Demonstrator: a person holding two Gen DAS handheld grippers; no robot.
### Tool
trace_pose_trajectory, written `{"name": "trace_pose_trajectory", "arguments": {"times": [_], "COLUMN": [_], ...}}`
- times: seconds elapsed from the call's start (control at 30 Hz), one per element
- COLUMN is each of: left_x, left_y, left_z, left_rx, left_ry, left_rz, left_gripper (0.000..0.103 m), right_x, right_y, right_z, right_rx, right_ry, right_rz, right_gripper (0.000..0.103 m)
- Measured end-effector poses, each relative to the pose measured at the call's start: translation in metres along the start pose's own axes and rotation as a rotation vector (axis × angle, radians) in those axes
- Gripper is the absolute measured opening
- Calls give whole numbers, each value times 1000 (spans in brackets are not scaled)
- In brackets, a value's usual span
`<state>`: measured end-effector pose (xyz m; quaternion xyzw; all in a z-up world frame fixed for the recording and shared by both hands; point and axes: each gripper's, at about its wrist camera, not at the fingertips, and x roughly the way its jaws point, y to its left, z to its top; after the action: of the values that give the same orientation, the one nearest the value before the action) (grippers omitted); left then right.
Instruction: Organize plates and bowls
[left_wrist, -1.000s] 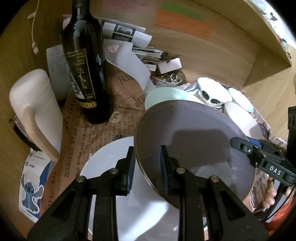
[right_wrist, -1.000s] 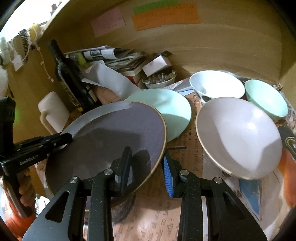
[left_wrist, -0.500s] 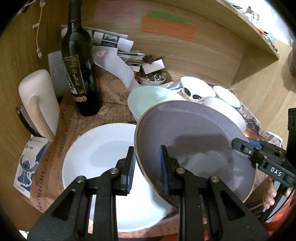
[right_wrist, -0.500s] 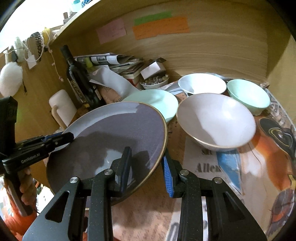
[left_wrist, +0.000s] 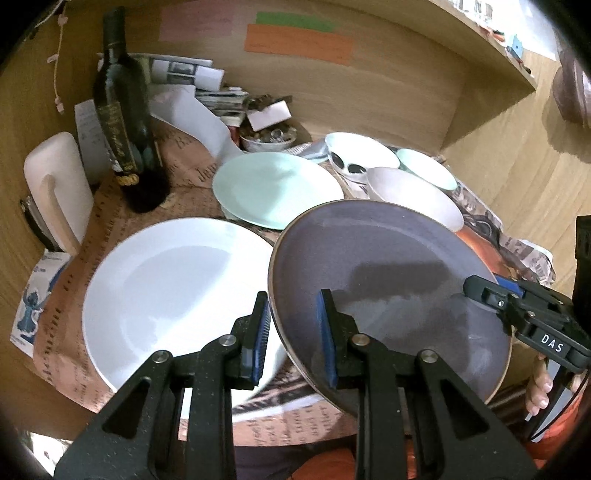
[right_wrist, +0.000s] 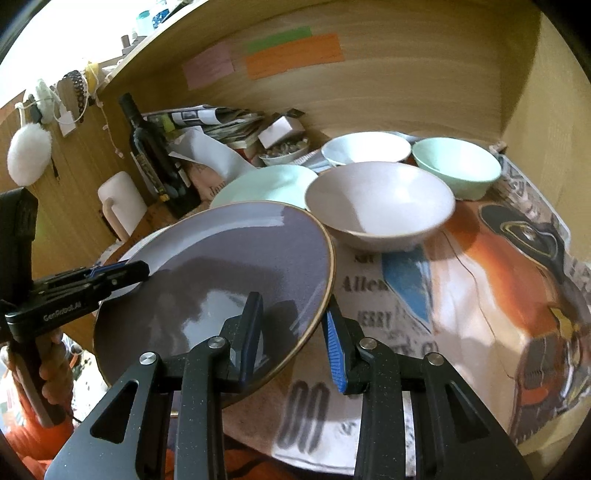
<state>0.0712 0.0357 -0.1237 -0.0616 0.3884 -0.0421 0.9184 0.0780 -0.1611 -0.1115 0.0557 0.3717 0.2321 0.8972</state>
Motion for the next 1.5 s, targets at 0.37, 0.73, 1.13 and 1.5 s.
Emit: {"name": "trace_pose_trajectory", "arguments": {"times": [0.37, 0.73, 1.13, 1.5], "left_x": [19, 37, 55, 53], "left_y": [-20, -29, -32, -28], "left_z": [-15, -21, -23, -24], "left_rx": [-2, 4, 37, 39], "left_ry": [51, 86, 111, 87], "left_rz": [-18, -5, 0, -19], "left_gripper": [25, 25, 25, 25], "right_x": [0, 15, 25, 25], "right_y": [-21, -36, -46, -46], "right_z": [-16, -21, -22, -20], "right_rx": [28, 58, 82, 66], "right_ry": [28, 71, 102, 89], "right_rz": [-10, -15, -18, -45], "right_gripper": [30, 30, 32, 32]}}
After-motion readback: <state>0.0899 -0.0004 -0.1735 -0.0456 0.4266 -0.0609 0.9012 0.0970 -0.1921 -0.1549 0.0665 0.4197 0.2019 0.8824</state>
